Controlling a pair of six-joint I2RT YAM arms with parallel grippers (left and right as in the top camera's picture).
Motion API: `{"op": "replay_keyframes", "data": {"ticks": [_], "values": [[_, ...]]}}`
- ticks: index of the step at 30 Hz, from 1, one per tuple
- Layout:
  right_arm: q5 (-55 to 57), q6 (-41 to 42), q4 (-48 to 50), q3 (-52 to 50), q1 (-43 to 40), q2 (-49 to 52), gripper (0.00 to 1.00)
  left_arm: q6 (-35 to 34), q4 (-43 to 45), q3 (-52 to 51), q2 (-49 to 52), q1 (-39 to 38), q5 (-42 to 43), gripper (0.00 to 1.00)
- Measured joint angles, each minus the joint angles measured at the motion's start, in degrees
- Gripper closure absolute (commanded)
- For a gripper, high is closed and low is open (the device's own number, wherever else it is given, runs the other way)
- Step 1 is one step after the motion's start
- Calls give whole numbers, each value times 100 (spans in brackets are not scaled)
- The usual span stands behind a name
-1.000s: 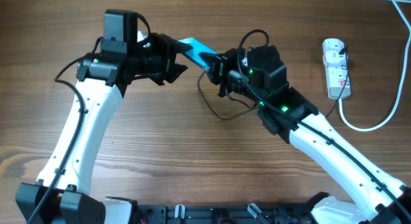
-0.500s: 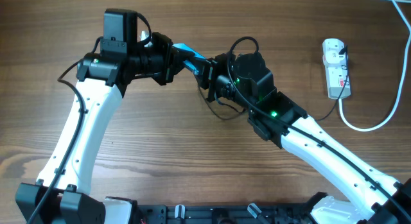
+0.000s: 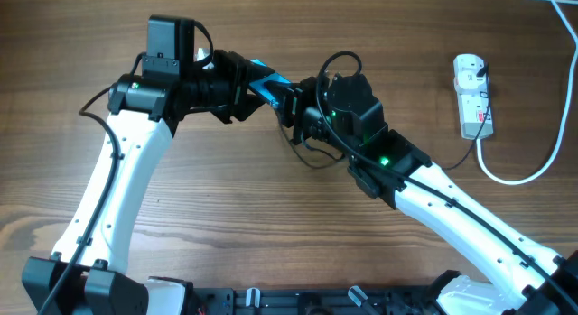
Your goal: Plug charger to phone and switch on socket
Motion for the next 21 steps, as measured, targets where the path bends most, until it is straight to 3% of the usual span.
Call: {"op": "replay_keyframes", "data": {"ticks": [4, 10, 14, 19, 21], "values": [[-2, -28, 2, 0, 0, 0, 95, 26, 4, 0, 0, 0, -151, 62], [-46, -28, -13, 0, 2, 0, 95, 22, 31, 0, 0, 50, -247, 68], [-85, -24, -55, -4, 2, 9, 95, 24, 83, 11, 0, 61, -267, 95], [-61, 382, 31, -2, -9, 13, 94, 4, 212, 31, 0, 76, -243, 96], [-61, 382, 33, -2, -11, 13, 83, 0, 219, 31, 0, 76, -243, 96]]}}
